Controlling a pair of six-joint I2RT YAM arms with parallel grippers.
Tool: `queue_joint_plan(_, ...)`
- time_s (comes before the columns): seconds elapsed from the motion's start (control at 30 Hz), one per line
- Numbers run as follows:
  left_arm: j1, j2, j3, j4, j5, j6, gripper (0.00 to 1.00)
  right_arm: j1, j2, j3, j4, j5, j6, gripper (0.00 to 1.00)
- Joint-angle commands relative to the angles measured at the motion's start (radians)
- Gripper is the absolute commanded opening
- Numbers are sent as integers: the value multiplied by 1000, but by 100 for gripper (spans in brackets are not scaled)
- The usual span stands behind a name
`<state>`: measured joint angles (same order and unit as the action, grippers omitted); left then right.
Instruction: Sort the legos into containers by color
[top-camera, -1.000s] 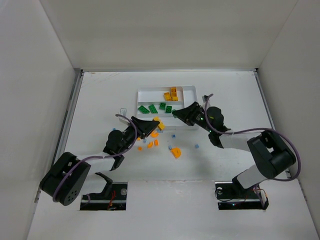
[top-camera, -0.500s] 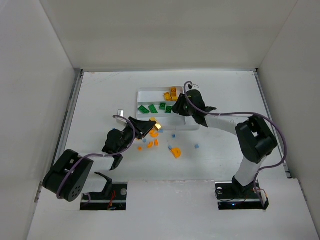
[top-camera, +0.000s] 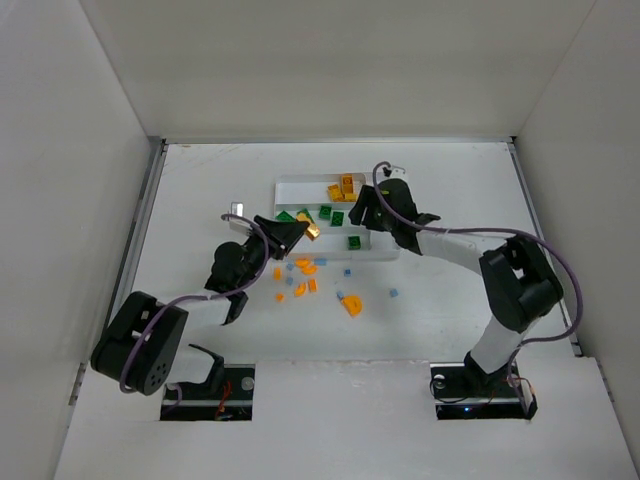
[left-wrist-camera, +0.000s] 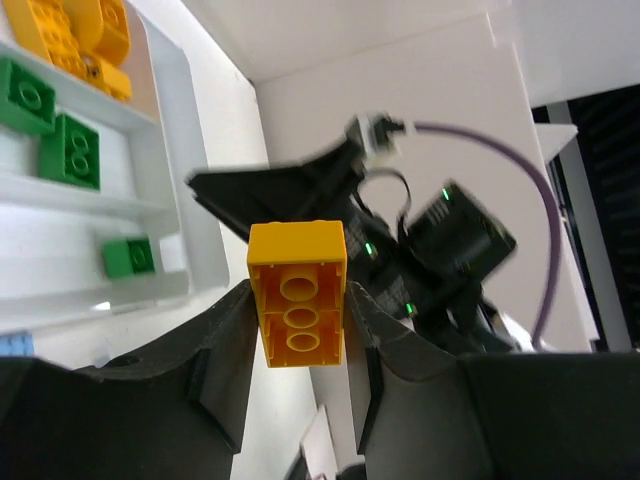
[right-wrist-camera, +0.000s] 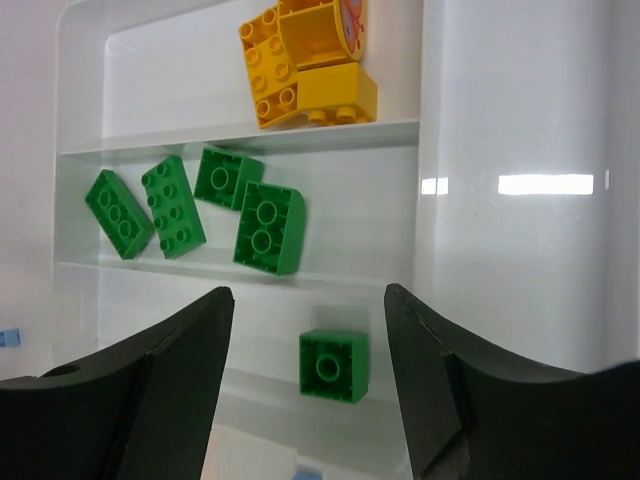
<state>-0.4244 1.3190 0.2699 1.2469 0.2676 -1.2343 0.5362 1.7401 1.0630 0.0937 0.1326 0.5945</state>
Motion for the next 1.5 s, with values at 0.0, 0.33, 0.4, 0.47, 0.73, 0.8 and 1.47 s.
queue_joint_plan(0.0,17,20,90,-42,-44,59,22,11,-129,-66,90,39,-7,66)
queue_joint_plan(0.33,-6,62,178,-159,-82,134,21,99,-179,-133,-55,30,-51,59)
queue_joint_plan(0.4,-7,52,169,-173,-97,156,21,133,-154,-112,-93,44,-93,63)
queue_joint_plan(0.47,-20,49,167,-187,-114,164,21,147,-120,-81,-126,74,-110,67)
queue_joint_plan(0.73,-47,10,163,-214,-125,190,21,163,-10,2,-163,206,-144,69)
queue_joint_plan(0.8,-46,-9,147,-216,-131,197,22,163,13,14,-169,220,-148,68)
queue_joint_plan(1.47,19,-43,100,-204,-97,196,22,129,-54,77,-138,196,-102,28)
